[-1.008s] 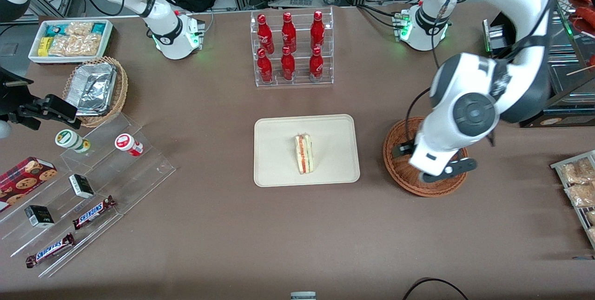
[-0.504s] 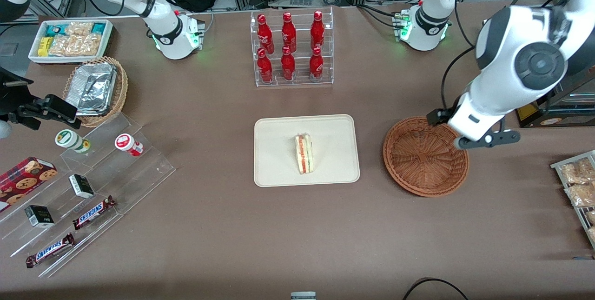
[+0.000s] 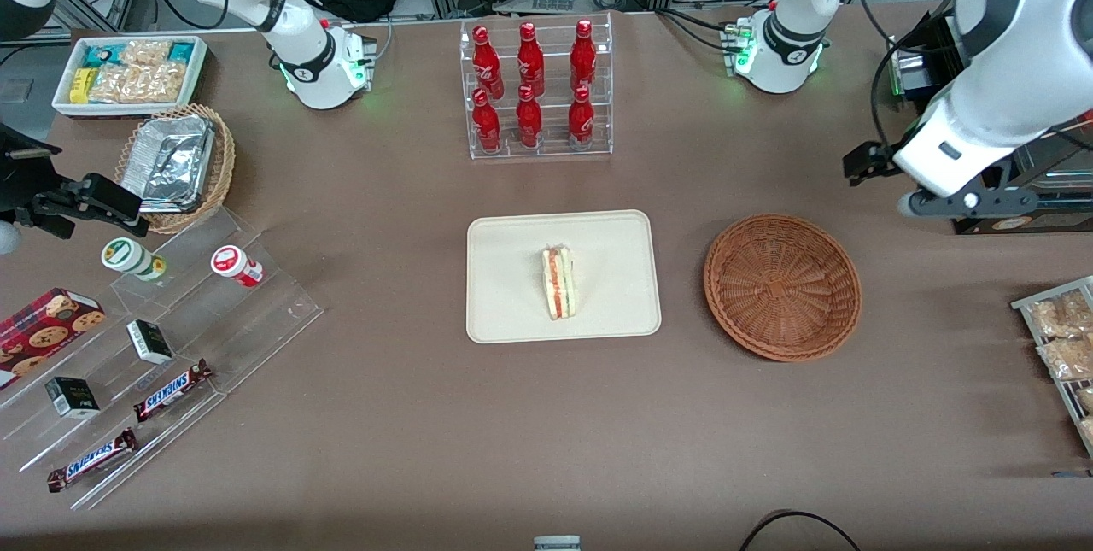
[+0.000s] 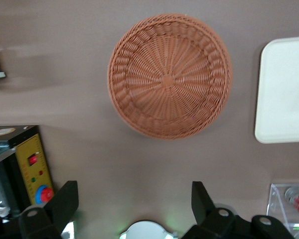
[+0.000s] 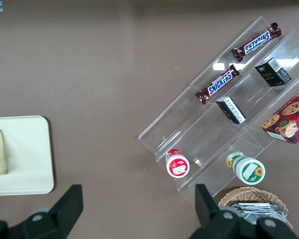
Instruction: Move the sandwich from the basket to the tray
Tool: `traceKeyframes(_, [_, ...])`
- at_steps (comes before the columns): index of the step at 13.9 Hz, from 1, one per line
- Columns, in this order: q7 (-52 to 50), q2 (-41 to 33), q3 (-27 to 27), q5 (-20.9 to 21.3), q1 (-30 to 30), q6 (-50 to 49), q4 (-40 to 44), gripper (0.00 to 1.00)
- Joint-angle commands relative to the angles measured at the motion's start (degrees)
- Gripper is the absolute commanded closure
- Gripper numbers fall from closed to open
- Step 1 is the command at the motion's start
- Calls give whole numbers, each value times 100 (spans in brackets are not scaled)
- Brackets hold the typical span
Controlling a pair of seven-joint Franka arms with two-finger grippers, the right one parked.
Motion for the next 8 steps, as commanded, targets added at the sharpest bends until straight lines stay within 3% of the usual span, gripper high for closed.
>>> traceKeyframes(1, [201, -224, -86, -19, 180, -331, 143, 0])
traceKeyframes(8, [-53, -251, -78, -221, 172, -473, 223, 0])
